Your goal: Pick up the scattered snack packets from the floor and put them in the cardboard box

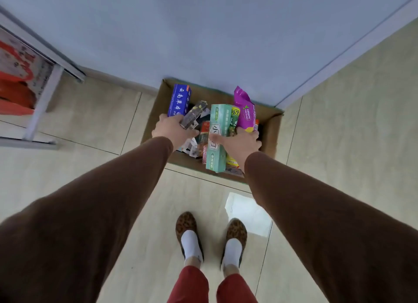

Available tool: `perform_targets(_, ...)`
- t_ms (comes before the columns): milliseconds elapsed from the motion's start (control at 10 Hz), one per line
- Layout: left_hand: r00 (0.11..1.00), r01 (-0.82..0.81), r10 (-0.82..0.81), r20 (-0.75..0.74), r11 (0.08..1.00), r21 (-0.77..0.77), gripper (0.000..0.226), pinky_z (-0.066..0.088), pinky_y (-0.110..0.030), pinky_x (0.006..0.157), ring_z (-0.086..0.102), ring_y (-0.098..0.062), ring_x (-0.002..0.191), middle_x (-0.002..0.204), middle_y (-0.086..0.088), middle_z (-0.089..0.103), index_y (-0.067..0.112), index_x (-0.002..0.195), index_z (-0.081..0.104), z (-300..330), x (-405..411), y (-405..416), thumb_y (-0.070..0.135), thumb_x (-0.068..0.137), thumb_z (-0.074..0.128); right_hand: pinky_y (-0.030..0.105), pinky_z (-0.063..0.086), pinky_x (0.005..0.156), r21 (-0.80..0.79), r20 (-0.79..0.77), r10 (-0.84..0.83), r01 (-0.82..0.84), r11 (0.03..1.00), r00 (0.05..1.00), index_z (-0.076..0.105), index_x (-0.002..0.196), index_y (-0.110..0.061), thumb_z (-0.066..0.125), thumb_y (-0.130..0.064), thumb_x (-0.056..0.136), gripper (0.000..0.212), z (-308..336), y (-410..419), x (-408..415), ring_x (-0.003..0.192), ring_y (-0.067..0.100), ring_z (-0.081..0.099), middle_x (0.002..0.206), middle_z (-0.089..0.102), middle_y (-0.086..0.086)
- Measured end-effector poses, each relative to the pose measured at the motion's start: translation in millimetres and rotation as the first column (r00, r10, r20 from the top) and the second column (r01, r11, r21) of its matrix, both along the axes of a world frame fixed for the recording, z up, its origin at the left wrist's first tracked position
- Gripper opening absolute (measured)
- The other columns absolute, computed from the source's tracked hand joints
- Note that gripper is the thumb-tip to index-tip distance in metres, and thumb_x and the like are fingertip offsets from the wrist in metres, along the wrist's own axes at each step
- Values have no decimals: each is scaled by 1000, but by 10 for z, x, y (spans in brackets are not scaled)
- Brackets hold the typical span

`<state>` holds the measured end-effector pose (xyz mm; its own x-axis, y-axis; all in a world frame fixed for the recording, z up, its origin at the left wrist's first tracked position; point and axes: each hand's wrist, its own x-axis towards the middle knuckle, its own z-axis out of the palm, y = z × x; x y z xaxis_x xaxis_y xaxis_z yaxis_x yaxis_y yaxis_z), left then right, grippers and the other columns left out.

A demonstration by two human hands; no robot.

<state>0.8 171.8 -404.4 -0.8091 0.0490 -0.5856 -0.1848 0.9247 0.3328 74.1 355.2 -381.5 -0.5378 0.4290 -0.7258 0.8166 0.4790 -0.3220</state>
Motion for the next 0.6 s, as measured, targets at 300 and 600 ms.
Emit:
perform_targets(300, 999, 28, -22, -43, 990, 142, 73, 45, -36, 98, 57, -31, 110, 138, -14, 44, 25, 146, 37, -58, 73, 11, 34, 84, 73, 43, 40, 110, -98, -2, -9, 9, 995, 1000, 47, 148, -25, 70, -47, 87, 68, -203, 98, 56, 145, 40, 33, 165, 16, 19)
perform_targets(600, 990, 134, -130, -53, 988, 80, 55, 48, -43, 96, 54, -29, 109, 128, -13, 52, 21, 138, 46, 549, 335, -150, 29, 88, 68, 39, 54, 92, -70, -180, 103, -118, 991, 978, 61, 132, -17, 65, -33, 93, 42, 418, 125, 332, 109, 28, 61, 132, 55, 10)
